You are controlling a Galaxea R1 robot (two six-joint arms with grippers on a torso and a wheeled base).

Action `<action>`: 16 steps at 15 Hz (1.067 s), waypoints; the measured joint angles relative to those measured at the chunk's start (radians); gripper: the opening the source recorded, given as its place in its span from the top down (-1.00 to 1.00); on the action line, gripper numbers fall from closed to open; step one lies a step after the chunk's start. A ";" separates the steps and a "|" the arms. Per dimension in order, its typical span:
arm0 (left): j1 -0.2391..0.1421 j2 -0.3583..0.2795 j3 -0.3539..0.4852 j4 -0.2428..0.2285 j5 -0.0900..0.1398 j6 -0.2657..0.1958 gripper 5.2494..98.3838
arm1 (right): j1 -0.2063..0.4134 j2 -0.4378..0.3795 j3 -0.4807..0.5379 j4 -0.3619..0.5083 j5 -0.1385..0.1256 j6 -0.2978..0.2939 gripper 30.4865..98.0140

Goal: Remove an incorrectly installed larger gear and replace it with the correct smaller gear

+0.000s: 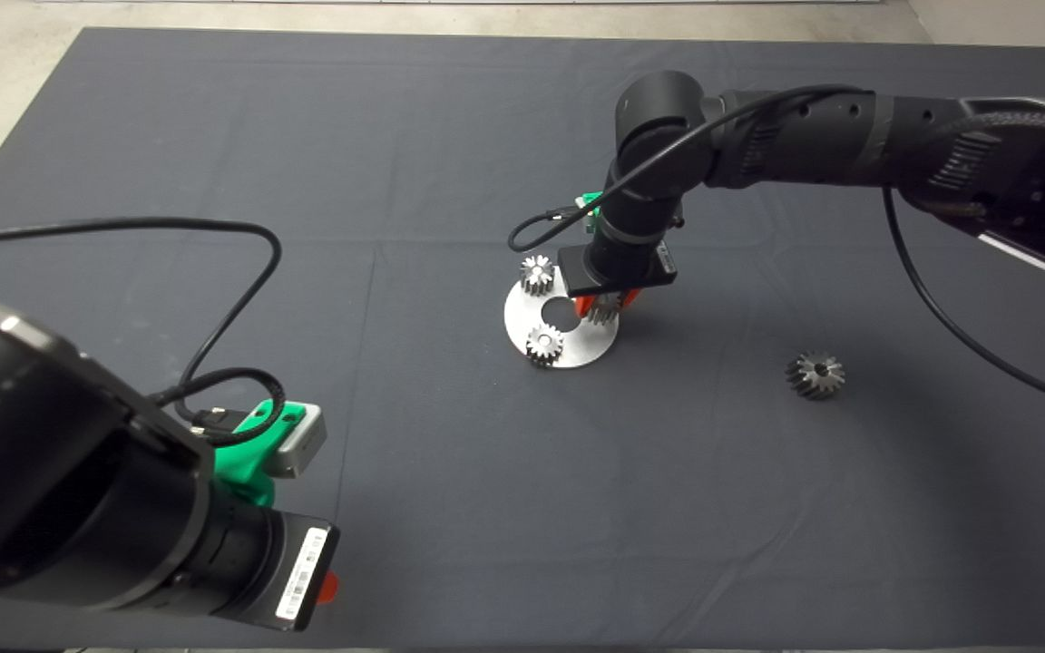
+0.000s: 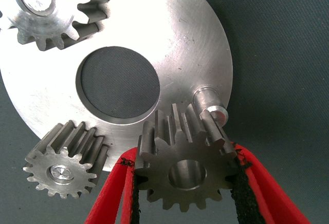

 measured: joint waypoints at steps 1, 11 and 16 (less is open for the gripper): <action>0.005 0.000 0.000 0.000 0.000 0.000 0.05 | 0.000 -0.001 0.000 0.000 0.000 0.000 0.82; 0.033 0.004 0.000 0.029 0.001 -0.001 0.05 | 0.019 -0.092 0.128 -0.003 -0.006 0.004 0.82; 0.036 0.005 0.000 0.030 0.000 -0.001 0.05 | 0.018 -0.073 0.088 -0.004 -0.014 0.004 0.82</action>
